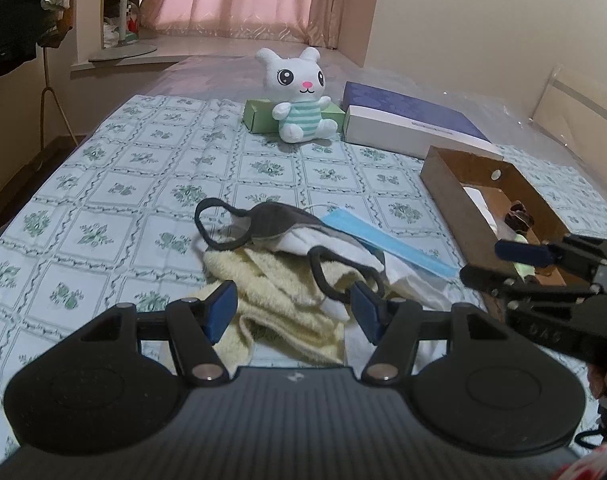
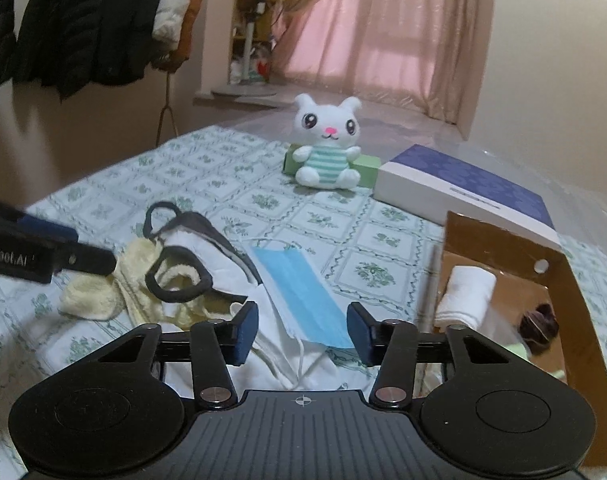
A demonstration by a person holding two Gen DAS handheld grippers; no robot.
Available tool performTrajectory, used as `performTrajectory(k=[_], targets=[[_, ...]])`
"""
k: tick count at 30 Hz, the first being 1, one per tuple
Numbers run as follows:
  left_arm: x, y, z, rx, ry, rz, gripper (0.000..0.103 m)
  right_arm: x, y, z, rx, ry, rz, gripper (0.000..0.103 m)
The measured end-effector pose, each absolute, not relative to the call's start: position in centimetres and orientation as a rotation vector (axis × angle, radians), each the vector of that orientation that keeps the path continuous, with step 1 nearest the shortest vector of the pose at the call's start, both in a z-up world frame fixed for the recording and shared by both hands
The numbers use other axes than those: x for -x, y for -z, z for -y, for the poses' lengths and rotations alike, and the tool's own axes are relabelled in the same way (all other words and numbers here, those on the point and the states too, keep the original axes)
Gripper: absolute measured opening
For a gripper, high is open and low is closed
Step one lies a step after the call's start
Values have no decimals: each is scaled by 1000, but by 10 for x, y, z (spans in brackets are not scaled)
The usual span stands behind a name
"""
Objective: Organize soft objects
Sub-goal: 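Grasp the dark fabric mask with the left tool while the right tool grasps the blue face mask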
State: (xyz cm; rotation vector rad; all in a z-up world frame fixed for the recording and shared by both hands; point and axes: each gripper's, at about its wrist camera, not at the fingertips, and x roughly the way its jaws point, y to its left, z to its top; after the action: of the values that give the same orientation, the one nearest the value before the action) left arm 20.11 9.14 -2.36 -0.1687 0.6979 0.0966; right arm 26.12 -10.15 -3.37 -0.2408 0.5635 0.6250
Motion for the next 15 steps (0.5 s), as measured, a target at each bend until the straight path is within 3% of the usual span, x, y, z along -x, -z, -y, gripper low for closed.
performTrajectory(k=[13,15], targets=[[-236,42,-97,187,-83,-720,59,-289,72,69,372,-609,-628,30],[-239,44,-98,189,-79,-724,59,-294,76,68,375,-604,-639,19]])
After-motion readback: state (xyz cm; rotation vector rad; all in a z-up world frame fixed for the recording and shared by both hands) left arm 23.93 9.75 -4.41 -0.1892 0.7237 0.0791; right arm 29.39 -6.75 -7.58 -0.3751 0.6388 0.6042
